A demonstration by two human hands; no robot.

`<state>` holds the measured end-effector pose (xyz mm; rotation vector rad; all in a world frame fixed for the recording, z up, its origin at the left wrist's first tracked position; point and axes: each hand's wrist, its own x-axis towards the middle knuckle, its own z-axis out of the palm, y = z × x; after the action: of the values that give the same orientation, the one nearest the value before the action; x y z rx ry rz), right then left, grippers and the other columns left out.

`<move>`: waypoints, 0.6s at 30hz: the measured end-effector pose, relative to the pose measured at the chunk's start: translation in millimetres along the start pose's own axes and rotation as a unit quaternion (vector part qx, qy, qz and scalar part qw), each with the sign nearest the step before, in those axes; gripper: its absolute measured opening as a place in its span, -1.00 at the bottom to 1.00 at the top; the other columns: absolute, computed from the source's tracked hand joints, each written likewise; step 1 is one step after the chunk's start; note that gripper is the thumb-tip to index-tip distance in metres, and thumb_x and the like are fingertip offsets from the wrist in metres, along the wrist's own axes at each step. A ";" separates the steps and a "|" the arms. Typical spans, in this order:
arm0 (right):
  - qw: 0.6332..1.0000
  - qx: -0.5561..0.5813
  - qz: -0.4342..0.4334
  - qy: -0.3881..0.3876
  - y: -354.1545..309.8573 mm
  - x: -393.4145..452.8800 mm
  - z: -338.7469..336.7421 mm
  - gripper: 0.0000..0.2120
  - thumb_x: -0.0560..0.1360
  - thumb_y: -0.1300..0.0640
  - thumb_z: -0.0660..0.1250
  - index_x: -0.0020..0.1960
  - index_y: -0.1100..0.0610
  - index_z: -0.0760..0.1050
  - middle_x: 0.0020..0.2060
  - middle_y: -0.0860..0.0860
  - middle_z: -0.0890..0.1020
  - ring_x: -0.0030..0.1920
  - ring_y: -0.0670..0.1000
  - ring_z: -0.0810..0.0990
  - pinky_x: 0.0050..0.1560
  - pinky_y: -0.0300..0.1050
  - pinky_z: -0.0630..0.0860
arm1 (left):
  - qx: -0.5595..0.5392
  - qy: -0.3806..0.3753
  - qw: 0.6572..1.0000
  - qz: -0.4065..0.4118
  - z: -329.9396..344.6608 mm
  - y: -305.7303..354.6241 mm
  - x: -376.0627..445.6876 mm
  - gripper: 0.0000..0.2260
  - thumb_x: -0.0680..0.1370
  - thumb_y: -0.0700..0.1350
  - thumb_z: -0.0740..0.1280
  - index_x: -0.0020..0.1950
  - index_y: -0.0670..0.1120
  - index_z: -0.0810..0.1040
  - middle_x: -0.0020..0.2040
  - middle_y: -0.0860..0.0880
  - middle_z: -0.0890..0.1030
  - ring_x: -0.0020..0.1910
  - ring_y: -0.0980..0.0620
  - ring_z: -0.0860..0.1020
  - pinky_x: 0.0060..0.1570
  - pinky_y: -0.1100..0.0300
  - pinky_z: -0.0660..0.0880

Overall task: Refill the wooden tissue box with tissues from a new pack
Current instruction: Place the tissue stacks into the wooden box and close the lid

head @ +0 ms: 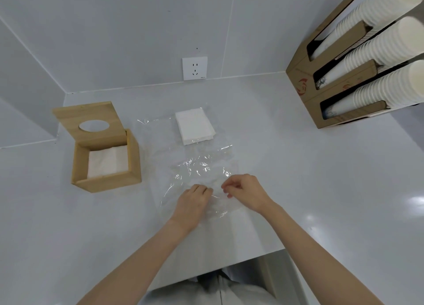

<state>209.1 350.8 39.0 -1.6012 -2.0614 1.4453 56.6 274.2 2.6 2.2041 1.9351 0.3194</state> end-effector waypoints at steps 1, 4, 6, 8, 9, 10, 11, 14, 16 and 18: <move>1.000 0.000 0.006 -0.020 -0.1 -0.5 0.4 -0.84 0.41 0.28 0.27 -0.14 0.15 0.63 -0.20 0.17 0.70 -0.27 0.03 0.65 -0.10 -0.07 0.55 | -0.023 -0.003 0.999 -0.026 -2.2 -0.4 2.7 -0.69 0.13 -0.28 0.53 -0.17 -0.17 0.62 -0.30 -0.07 0.65 -0.30 -0.05 0.64 -0.46 0.25 0.52; 0.997 -0.013 0.014 -0.075 -0.5 -3.9 1.3 -0.84 0.39 0.26 0.30 -0.14 0.13 0.65 -0.20 0.12 0.70 -0.24 -0.01 0.66 -0.21 -0.26 0.51 | -0.103 0.011 0.985 -0.138 -14.4 -0.3 16.8 -0.82 0.48 -0.22 0.27 0.06 -0.15 0.56 -0.09 -0.12 0.66 -0.13 -0.13 0.60 -0.23 0.09 0.47; 0.995 -0.045 0.008 -0.092 -2.1 -4.1 4.1 -0.81 0.45 0.22 0.28 -0.02 0.12 0.64 -0.05 0.05 0.70 -0.08 -0.05 0.64 -0.13 -0.40 0.47 | -0.121 0.048 0.978 -0.162 -23.6 0.4 24.9 -0.84 0.53 -0.18 0.23 0.02 -0.13 0.58 -0.09 -0.12 0.66 -0.14 -0.14 0.60 -0.19 0.06 0.48; 0.994 -0.072 -0.001 -0.085 -4.6 -2.0 8.7 -0.72 0.51 0.23 0.20 0.18 0.13 0.55 0.17 0.02 0.62 0.11 -0.05 0.57 0.02 -0.42 0.40 | -0.144 0.079 0.973 -0.160 -35.2 4.1 29.4 -0.88 0.51 -0.19 0.28 -0.05 -0.14 0.60 -0.16 -0.10 0.68 -0.20 -0.14 0.61 -0.23 0.04 0.52; 0.995 -0.074 -0.007 -0.073 -7.1 1.1 12.1 -0.67 0.53 0.24 0.15 0.25 0.13 0.50 0.22 0.03 0.58 0.14 -0.02 0.54 0.08 -0.37 0.37 | -0.156 0.097 0.972 -0.144 -40.8 5.7 31.0 -0.92 0.48 -0.21 0.33 -0.10 -0.14 0.61 -0.22 -0.10 0.68 -0.25 -0.13 0.62 -0.29 0.03 0.53; 0.995 -0.080 -0.018 -0.058 -8.3 3.4 15.5 -0.64 0.53 0.25 0.11 0.28 0.12 0.47 0.22 0.06 0.57 0.12 0.00 0.54 0.08 -0.31 0.38 | -0.162 0.110 0.972 -0.128 -45.8 9.1 30.0 -0.96 0.43 -0.23 0.37 -0.17 -0.13 0.62 -0.28 -0.08 0.67 -0.30 -0.12 0.62 -0.36 0.05 0.54; 0.994 -0.095 -0.044 -0.037 -10.3 6.4 19.0 -0.64 0.53 0.27 0.10 0.26 0.10 0.47 0.16 0.10 0.60 0.05 0.02 0.55 0.05 -0.24 0.41 | -0.163 0.124 0.972 -0.113 -51.0 12.2 29.3 -0.96 0.39 -0.25 0.42 -0.23 -0.12 0.62 -0.33 -0.06 0.66 -0.35 -0.08 0.62 -0.42 0.09 0.53; 0.985 -0.132 -0.111 0.022 -19.0 21.6 26.2 -0.76 0.55 0.32 0.08 0.09 0.16 0.48 -0.05 0.06 0.60 -0.02 -0.01 0.53 0.04 -0.19 0.44 | -0.129 0.175 0.974 -0.060 -63.1 18.5 30.0 -0.97 0.31 -0.19 0.44 -0.31 -0.08 0.62 -0.38 0.01 0.65 -0.39 0.03 0.61 -0.50 0.25 0.51; 0.993 -0.054 -0.093 0.050 -29.7 36.1 31.7 -0.83 0.59 0.24 0.10 -0.10 0.10 0.42 -0.33 -0.06 0.58 -0.24 -0.12 0.54 -0.11 -0.24 0.40 | -0.125 0.194 0.972 -0.033 -70.1 19.2 33.8 -0.95 0.32 -0.18 0.37 -0.32 -0.09 0.62 -0.36 0.01 0.65 -0.36 0.02 0.61 -0.48 0.24 0.53; 0.996 0.005 -0.071 0.054 -37.3 44.7 30.5 -0.75 0.60 0.14 0.10 -0.25 0.03 0.32 -0.56 -0.20 0.48 -0.51 -0.24 0.47 -0.27 -0.31 0.38 | -0.138 0.204 0.969 -0.012 -75.3 19.2 36.3 -0.94 0.34 -0.21 0.36 -0.31 -0.13 0.62 -0.34 -0.02 0.65 -0.34 -0.02 0.61 -0.44 0.20 0.54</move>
<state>146.8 370.9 32.9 -1.4620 -2.0580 1.2919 57.9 307.8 81.5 2.0467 1.9522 1.0431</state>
